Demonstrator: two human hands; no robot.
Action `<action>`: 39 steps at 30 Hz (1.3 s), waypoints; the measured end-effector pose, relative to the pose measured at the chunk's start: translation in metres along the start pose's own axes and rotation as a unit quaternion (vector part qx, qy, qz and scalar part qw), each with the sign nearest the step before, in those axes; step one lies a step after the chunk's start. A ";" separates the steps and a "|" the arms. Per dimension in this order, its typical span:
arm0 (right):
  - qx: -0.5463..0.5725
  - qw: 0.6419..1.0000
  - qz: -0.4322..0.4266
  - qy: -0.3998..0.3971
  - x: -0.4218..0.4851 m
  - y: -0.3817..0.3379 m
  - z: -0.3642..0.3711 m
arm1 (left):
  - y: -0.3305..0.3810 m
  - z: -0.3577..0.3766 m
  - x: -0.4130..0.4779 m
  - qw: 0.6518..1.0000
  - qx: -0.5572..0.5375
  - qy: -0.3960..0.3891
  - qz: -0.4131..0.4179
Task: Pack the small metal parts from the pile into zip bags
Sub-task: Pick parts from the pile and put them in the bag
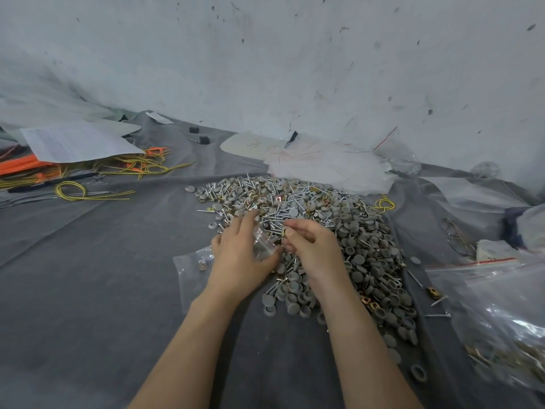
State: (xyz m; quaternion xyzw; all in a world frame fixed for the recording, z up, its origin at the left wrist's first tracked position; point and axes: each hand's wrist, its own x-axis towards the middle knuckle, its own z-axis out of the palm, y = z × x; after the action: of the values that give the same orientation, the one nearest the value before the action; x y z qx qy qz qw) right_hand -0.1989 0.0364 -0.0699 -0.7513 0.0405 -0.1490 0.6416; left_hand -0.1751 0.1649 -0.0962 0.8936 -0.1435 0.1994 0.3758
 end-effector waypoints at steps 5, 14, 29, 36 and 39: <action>0.070 0.997 0.014 0.011 0.002 0.000 -0.001 | -0.002 0.002 -0.002 0.998 0.032 -0.059 0.008; 0.118 0.991 0.028 0.052 0.010 0.000 -0.015 | 0.041 0.014 0.000 0.994 -0.063 0.004 0.093; 0.104 0.994 -0.001 0.026 0.008 0.002 -0.019 | 0.046 0.018 0.000 0.943 -0.324 0.022 -0.077; 0.068 0.997 -0.022 0.000 0.006 0.000 -0.021 | 0.043 0.016 0.000 0.937 -0.341 0.010 -0.073; -0.003 0.999 -0.050 0.001 0.004 -0.002 -0.021 | 0.043 0.016 0.001 0.937 -0.340 0.012 -0.081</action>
State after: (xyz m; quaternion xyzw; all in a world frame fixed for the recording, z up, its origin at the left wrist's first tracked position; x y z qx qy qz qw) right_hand -0.2010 0.0153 -0.0644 -0.7540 0.0036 -0.1816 0.6313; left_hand -0.1878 0.1241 -0.0803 0.7186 -0.1251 0.1184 0.6738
